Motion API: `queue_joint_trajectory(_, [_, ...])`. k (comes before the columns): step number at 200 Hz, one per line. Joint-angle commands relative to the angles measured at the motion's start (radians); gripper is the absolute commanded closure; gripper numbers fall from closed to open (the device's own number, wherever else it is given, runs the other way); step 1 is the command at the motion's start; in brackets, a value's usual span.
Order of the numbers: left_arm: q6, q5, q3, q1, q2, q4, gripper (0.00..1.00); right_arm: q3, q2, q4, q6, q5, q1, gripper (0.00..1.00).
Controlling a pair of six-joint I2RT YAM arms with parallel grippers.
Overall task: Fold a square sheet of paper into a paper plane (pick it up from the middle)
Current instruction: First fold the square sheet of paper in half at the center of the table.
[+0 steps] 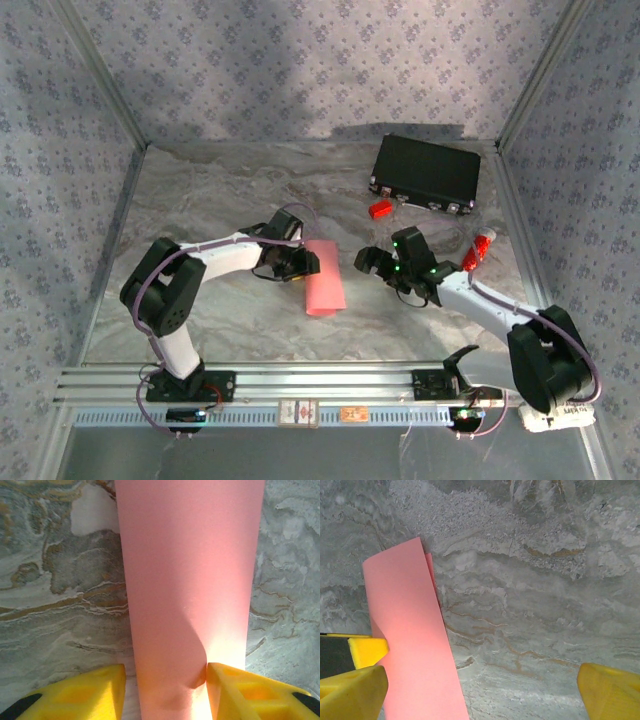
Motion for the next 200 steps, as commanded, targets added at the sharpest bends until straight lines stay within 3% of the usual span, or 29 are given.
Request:
queue_joint_trajectory(1, [0.024, -0.005, -0.006, 0.009, -0.036, -0.037, 0.54, 0.031, 0.019, 0.012, 0.006, -0.012, 0.009, 0.01])
queue_joint_trajectory(106, [0.131, 0.01, 0.048, 0.015, 0.0, -0.125, 0.55, 0.066, 0.091, 0.015, -0.008, -0.034, 0.036, 0.01])
queue_joint_trajectory(200, [0.139, 0.002, 0.049, 0.017, -0.007, -0.137, 0.54, 0.103, 0.155, -0.004, -0.008, -0.03, 0.066, 0.01])
